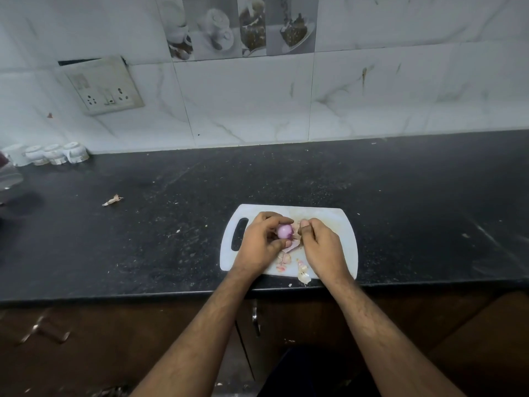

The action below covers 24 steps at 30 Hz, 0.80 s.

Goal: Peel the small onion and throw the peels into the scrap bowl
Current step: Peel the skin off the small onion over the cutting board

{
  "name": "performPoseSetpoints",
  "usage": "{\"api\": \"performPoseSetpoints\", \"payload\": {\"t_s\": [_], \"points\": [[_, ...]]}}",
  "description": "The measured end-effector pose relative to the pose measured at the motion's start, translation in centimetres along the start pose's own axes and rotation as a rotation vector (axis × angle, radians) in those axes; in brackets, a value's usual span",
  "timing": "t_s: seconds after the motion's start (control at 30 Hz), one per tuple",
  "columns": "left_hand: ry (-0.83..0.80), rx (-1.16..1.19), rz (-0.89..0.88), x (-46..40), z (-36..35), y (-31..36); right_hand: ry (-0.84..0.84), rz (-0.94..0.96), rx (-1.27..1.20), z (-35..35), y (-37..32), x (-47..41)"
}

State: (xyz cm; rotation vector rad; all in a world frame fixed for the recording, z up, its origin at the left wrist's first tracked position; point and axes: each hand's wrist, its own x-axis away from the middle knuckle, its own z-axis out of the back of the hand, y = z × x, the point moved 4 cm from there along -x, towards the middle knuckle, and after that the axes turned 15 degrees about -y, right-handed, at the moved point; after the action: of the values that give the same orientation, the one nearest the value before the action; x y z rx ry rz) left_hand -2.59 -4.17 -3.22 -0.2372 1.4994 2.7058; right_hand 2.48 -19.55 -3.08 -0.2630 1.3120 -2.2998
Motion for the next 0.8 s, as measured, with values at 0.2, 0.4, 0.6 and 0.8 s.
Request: {"api": "performPoseSetpoints", "payload": {"t_s": [0.2,0.4,0.6,0.8], "points": [[-0.003,0.227,0.033,0.4,-0.2,0.2,-0.075,0.059,0.039,-0.7,0.1,-0.3],[0.028,0.296,0.038,0.4,0.1,-0.5,-0.087,0.102,-0.090,-0.3,0.2,-0.2],[0.016,0.072,-0.023,0.6,-0.1,0.3,-0.009,0.062,-0.399,0.5,0.9,-0.3],[0.002,-0.061,0.118,0.1,-0.3,-0.2,0.112,-0.050,-0.319,3.1,1.2,-2.8]]}}
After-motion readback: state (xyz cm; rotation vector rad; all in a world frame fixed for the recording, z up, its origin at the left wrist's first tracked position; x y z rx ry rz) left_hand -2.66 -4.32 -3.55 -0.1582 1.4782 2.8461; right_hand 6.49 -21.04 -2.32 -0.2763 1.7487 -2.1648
